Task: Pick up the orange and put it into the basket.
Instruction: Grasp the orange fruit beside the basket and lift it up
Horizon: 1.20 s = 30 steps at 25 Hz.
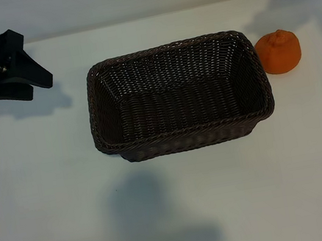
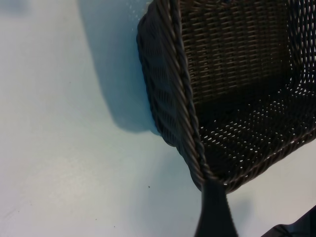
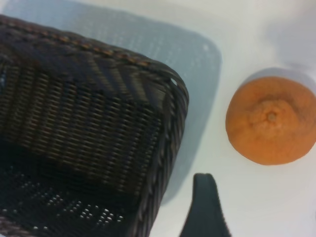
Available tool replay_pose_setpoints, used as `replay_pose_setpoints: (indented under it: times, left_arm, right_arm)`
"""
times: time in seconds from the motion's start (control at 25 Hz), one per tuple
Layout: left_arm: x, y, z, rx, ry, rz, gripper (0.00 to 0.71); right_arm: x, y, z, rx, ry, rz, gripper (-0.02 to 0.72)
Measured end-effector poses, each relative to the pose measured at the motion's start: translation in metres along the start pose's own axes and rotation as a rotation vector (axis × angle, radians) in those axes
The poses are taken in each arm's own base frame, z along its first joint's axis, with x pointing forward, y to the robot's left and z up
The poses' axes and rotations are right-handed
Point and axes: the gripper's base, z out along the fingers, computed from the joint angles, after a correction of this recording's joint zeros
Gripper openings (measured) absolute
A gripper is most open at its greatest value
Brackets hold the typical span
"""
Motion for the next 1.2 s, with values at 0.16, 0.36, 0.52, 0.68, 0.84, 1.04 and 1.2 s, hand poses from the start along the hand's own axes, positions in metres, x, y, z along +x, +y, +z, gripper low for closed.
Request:
replay_pose_setpoints:
  times: [0.16,0.36,0.52,0.68,0.84,1.04,1.2]
  left_arm:
    - [0.0,0.0,0.0,0.0,0.0,0.002,0.518]
    - [0.0,0.0,0.0,0.0,0.0,0.002,0.518]
    - [0.0,0.0,0.0,0.0,0.0,0.002,0.518]
    - [0.0,0.0,0.0,0.0,0.0,0.002,0.518]
    - [0.0,0.0,0.0,0.0,0.0,0.002,0.518]
    - [0.0,0.0,0.0,0.0,0.0,0.002,0.518]
    - [0.0,0.0,0.0,0.0,0.0,0.002,0.518]
  right_arm:
    - [0.001,-0.01,0.017,0.028,0.042,-0.006,0.504]
    - [0.002,-0.018,0.031,0.045,0.062,-0.003,0.504]
    - [0.002,-0.023,0.041,0.052,0.066,0.003,0.504]
    - [0.001,-0.028,0.05,0.068,0.063,0.003,0.504]
    - [0.0,-0.031,0.055,0.078,0.054,0.005,0.504]
    - [0.001,-0.036,0.065,0.08,0.062,0.014,0.504]
    - [0.005,-0.042,0.08,0.076,0.093,0.025,0.504]
